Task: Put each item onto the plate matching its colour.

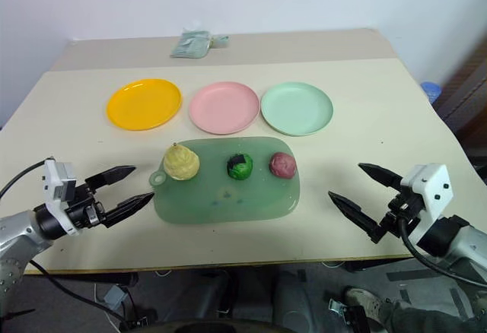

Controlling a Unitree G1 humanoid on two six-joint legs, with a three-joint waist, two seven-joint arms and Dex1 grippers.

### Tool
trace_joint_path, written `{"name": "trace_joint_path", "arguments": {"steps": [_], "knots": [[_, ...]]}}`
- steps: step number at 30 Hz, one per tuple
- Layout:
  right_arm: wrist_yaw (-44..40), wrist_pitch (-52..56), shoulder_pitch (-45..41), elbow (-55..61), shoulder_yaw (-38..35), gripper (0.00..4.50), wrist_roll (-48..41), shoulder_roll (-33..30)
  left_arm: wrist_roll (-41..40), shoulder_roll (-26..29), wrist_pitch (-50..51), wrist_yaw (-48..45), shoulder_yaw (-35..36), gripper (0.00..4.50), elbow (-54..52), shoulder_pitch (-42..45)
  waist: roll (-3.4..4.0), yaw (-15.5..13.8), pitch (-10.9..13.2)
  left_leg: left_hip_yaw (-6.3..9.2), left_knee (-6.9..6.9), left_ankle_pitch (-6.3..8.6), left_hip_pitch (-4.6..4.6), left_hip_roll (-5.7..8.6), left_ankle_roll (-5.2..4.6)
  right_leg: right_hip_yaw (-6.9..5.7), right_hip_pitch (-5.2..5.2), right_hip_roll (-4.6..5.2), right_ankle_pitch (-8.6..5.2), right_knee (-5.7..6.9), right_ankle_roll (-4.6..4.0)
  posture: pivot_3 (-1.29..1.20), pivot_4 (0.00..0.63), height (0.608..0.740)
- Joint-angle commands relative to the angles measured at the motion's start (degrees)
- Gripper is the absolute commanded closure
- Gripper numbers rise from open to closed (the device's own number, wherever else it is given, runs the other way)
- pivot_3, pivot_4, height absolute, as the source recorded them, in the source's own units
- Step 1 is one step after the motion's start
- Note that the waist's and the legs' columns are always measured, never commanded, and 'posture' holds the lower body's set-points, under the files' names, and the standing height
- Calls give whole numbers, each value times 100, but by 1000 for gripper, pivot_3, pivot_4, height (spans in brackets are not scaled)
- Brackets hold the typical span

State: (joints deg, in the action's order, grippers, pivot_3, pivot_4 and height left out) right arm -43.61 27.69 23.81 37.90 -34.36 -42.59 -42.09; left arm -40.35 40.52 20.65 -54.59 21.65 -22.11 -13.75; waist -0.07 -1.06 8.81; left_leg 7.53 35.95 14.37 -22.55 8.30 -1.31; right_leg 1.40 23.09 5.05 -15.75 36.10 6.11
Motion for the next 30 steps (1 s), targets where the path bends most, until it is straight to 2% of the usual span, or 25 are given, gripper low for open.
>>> {"name": "trace_joint_path", "arguments": {"steps": [1,10,16,19,23,30], "knots": [[-50,-48,-47,38,-150,20,-9,-66,115,23,-184,-46,152,0,-23,-46,-1,6,1,0,0,0,-1,0,0,0,0,0,0,0,0,0,150,740],[-107,-145,-192,145,32,20,7,-10,279,-233,-308,241,45,0,-198,6,-2,14,1,0,0,0,-3,0,0,0,-1,0,0,-1,0,0,150,740],[-64,-42,-885,259,757,20,-24,-95,431,-483,-272,749,-116,0,-433,215,-3,16,3,0,0,0,-4,-1,0,-1,0,0,1,0,1,0,150,740],[-96,65,-1496,173,1240,20,-35,-171,626,-591,-57,1246,-311,0,-494,503,-3,14,5,0,6,0,-4,0,0,-2,1,0,1,0,1,0,150,740],[-371,98,-2113,-188,1540,20,-29,-328,838,-619,386,1724,-739,0,-434,962,-14,-33,11,0,8,-5,-4,0,-12,-5,4,0,6,-1,11,0,150,740],[-536,229,-2345,-149,1737,20,-71,-450,1242,-968,769,2310,-1465,0,-240,1625,-20,-140,18,0,7,-7,-8,0,-14,-8,8,-1,14,1,24,0,150,740]]}}
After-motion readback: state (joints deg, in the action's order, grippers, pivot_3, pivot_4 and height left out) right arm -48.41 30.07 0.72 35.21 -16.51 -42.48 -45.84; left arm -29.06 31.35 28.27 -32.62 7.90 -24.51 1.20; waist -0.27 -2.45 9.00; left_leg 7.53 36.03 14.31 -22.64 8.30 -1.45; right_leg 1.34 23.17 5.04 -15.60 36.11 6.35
